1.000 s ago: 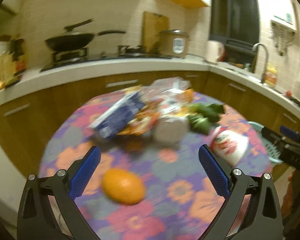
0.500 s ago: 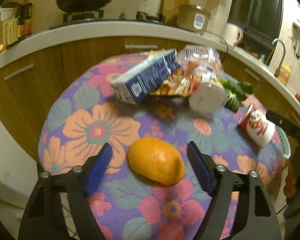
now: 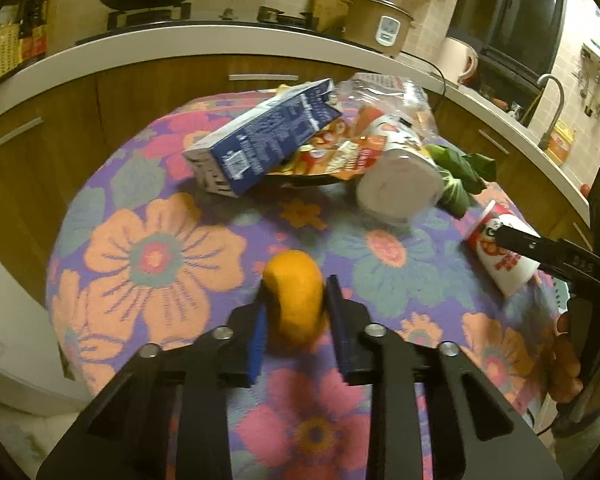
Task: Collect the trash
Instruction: 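Grasp the orange peel with the left tool while the right tool grasps the paper cup, then carry peel and cup to the blue basket and open both tools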
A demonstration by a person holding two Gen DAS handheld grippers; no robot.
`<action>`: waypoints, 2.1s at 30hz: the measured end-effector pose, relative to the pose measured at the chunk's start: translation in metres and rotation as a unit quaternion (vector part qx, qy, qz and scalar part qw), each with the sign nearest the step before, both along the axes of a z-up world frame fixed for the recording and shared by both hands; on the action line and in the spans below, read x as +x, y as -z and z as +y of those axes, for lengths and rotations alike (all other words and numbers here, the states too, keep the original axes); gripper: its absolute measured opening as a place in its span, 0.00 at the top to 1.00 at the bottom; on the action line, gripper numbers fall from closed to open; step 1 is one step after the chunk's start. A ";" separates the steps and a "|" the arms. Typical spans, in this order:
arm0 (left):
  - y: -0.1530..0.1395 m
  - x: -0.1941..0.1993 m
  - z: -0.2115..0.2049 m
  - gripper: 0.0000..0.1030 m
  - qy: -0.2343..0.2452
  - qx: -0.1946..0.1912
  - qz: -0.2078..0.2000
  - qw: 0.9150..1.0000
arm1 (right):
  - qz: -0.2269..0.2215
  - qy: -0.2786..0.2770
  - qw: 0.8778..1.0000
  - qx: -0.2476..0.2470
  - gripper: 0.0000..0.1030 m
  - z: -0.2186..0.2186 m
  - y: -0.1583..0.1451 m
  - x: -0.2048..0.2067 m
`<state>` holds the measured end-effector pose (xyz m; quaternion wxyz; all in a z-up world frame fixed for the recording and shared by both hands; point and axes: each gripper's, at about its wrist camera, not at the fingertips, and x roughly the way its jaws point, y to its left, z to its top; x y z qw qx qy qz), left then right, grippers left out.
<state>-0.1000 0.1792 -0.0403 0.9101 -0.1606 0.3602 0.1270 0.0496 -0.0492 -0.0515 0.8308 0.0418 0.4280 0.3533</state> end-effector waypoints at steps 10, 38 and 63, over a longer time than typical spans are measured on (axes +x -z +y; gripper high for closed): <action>-0.007 0.000 -0.013 0.91 0.019 0.007 -0.033 0.999 | -0.038 -0.003 0.999 0.010 0.57 -0.004 -0.010 -0.017; -0.066 0.164 -0.244 0.91 0.275 0.016 -0.085 0.958 | -0.119 0.245 0.962 -0.010 0.57 -0.230 -0.038 0.035; 0.005 0.259 -0.333 0.56 0.349 -0.038 0.026 0.936 | 0.016 0.326 0.945 -0.011 0.52 -0.296 0.051 0.091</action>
